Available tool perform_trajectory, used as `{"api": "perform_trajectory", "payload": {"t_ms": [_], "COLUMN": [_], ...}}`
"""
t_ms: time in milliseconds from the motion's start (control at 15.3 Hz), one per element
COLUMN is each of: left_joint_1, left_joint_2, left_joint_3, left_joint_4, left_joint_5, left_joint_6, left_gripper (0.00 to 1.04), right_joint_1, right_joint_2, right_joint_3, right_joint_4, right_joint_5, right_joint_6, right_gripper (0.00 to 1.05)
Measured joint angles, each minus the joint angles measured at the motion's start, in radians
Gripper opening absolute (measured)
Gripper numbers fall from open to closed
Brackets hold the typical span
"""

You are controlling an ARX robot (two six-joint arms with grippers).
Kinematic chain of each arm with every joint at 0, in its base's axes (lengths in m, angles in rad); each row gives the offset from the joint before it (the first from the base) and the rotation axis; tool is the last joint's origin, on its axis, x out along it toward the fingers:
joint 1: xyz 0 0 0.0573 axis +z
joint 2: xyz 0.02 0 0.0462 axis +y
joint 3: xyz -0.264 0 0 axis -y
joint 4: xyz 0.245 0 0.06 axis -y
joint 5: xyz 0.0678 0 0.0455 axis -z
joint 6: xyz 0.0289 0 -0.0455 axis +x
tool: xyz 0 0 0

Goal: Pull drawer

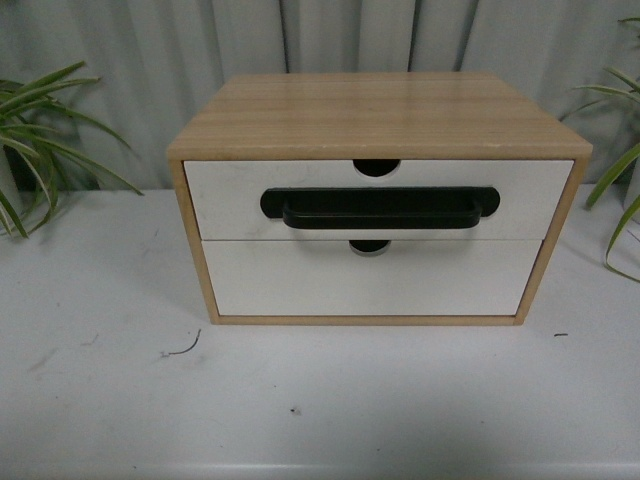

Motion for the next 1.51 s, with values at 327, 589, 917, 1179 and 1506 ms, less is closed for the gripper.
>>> {"api": "perform_trajectory", "payload": {"t_ms": [327, 589, 917, 1179, 1506], "left_joint_1": [0.000, 0.000, 0.000, 0.000, -0.097], "left_joint_2": [0.000, 0.000, 0.000, 0.000, 0.100], "left_joint_3": [0.000, 0.000, 0.000, 0.000, 0.061], "left_joint_4": [0.000, 0.000, 0.000, 0.000, -0.141], "left_joint_5": [0.000, 0.000, 0.000, 0.000, -0.218], "left_joint_6": [0.000, 0.000, 0.000, 0.000, -0.109], "left_gripper": [0.98, 0.98, 0.98, 0.98, 0.98], "right_joint_1": [0.000, 0.000, 0.000, 0.000, 0.034], "right_joint_2": [0.000, 0.000, 0.000, 0.000, 0.264], "right_joint_3": [0.000, 0.000, 0.000, 0.000, 0.016], "right_joint_4": [0.000, 0.000, 0.000, 0.000, 0.226], "right_joint_5": [0.000, 0.000, 0.000, 0.000, 0.115], "right_joint_6": [0.000, 0.000, 0.000, 0.000, 0.071], "right_gripper": [0.98, 0.98, 0.98, 0.98, 0.98]}}
